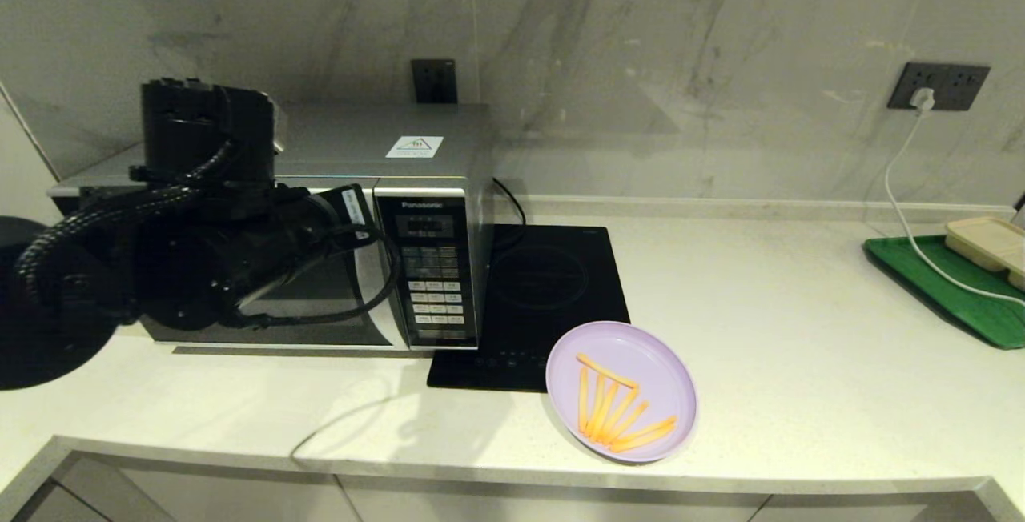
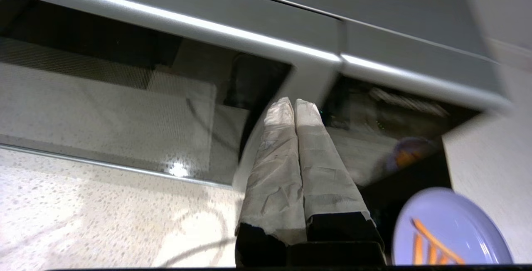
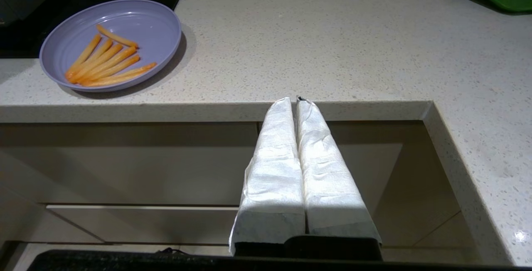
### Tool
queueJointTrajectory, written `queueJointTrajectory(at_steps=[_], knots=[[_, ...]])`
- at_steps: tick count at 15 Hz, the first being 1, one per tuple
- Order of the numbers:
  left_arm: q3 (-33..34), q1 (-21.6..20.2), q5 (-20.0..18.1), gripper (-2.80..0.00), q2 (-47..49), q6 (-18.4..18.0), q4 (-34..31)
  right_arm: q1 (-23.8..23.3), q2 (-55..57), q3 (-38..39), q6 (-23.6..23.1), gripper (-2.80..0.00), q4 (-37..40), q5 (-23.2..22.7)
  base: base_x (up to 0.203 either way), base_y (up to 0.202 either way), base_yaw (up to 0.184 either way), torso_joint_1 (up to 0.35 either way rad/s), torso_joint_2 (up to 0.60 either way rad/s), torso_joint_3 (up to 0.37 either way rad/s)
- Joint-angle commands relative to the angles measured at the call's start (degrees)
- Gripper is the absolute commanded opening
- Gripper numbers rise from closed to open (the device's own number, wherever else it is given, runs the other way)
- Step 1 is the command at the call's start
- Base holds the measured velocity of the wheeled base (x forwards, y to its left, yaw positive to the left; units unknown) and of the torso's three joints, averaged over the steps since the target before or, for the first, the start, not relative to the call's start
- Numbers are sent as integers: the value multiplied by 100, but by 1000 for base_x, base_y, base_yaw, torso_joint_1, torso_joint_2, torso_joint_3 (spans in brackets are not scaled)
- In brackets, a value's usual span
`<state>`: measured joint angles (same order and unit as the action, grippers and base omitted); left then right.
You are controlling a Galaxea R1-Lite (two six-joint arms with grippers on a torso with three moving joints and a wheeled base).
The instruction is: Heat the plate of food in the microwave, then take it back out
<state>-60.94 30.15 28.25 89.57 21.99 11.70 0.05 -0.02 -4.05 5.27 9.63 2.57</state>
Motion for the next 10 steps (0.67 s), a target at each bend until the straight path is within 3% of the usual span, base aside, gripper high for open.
queueJointTrajectory(at_steps=[1,3,6,10], knots=[[488,238,31,-280,-951,-276,-25,4,2,0,1,-280,4,6,0,0,0,0,0,0],[831,318,56,-280,-1726,-852,-29,-5,2,0,1,-280,4,6,0,0,0,0,0,0],[1152,175,284,-280,-2891,-2019,-35,4,2,0,1,-280,4,6,0,0,0,0,0,0],[1367,-1425,1178,-280,-3945,-2509,-127,-5,2,0,3,-280,4,6,0,0,0,0,0,0]])
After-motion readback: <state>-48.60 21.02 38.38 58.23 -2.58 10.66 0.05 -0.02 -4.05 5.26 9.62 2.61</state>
